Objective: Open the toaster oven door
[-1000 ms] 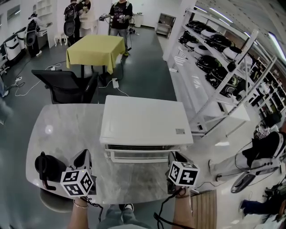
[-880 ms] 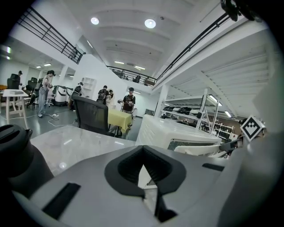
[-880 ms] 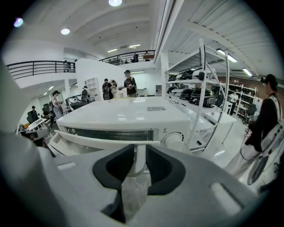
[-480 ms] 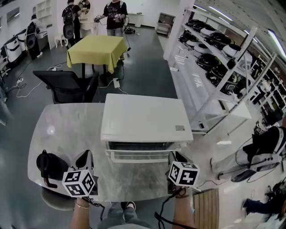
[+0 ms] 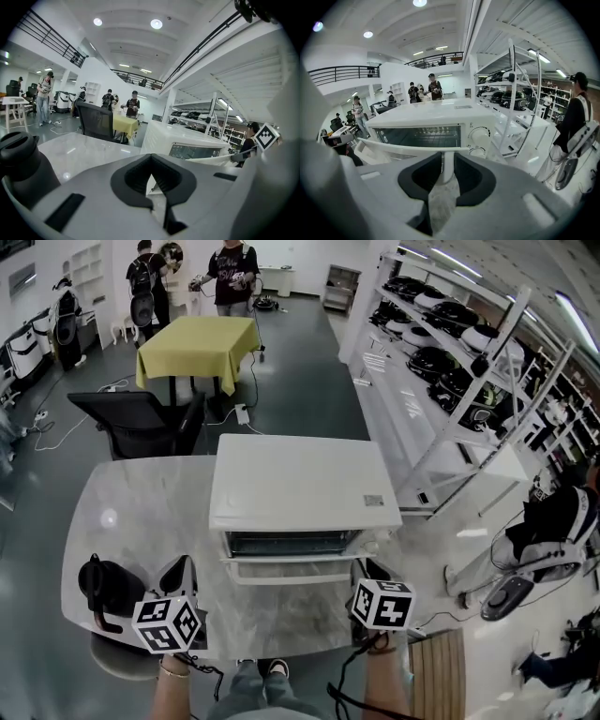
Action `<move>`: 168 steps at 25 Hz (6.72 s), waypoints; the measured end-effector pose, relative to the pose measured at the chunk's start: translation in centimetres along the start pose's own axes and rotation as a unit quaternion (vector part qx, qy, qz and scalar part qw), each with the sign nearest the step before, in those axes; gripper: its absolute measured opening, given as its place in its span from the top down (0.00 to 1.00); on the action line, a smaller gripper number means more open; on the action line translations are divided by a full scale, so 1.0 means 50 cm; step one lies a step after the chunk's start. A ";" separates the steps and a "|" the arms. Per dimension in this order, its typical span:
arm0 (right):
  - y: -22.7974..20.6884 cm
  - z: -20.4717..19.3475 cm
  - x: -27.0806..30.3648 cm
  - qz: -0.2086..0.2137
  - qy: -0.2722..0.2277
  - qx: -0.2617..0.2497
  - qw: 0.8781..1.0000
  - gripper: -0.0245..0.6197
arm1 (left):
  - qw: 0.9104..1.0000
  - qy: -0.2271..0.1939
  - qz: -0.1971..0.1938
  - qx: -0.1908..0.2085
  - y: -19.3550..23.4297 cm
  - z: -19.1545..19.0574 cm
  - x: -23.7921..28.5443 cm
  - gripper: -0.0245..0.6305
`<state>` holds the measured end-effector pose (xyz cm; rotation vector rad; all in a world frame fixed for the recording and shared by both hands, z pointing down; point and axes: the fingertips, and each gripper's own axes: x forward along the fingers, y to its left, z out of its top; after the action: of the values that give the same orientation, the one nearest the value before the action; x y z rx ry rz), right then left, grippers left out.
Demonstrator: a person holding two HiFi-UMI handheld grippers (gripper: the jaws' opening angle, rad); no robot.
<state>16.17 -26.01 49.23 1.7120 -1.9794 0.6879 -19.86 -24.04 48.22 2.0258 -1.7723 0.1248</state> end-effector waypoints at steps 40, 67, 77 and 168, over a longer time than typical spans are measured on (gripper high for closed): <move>-0.006 -0.111 -0.042 0.017 0.026 0.021 0.999 0.83 | 0.999 0.011 -0.009 0.031 -0.060 -0.016 -0.042 0.96; -0.007 -0.184 -0.060 0.042 0.044 0.029 0.998 0.84 | 0.999 0.026 -0.008 0.024 -0.092 -0.045 -0.056 0.96; -0.008 -0.217 -0.066 0.040 0.047 0.022 0.998 0.84 | 0.999 0.034 0.000 0.028 -0.097 -0.070 -0.069 0.96; -0.028 -0.510 0.016 0.008 0.144 0.035 0.989 0.85 | 0.991 0.127 -0.021 0.047 -0.097 -0.204 0.032 0.96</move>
<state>17.48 -10.95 69.81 1.5367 -1.7887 0.9617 -12.69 -21.25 56.62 2.0083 -1.5911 0.4417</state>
